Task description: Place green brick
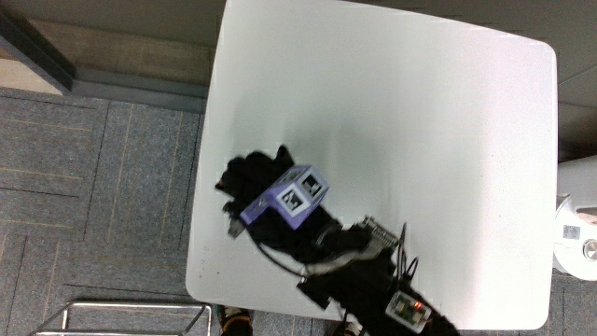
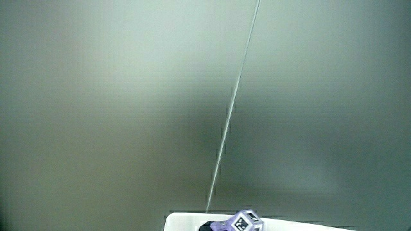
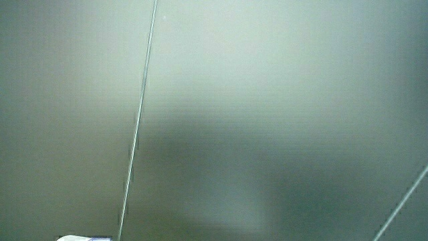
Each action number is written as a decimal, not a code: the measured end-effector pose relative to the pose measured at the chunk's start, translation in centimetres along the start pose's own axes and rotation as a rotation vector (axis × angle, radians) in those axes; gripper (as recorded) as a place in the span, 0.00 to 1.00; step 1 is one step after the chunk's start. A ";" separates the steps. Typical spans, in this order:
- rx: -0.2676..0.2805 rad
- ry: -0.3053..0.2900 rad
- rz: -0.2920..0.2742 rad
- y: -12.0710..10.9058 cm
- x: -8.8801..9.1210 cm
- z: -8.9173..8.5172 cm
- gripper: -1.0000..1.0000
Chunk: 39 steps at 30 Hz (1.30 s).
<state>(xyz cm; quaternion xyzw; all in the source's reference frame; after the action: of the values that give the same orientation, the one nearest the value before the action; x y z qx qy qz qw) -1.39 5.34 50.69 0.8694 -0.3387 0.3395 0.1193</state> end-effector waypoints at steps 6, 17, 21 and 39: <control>-0.017 0.038 -0.020 -0.9 -0.4 -1.3 0.50; -0.112 -0.031 0.011 -1.7 -1.4 -3.8 0.50; -0.096 -0.037 0.001 -2.0 -1.3 -4.0 0.49; -0.097 -0.036 -0.022 -2.3 -0.7 -4.2 0.27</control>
<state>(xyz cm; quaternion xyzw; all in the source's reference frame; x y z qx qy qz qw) -2.30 9.22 53.39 0.8723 -0.3470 0.3055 0.1589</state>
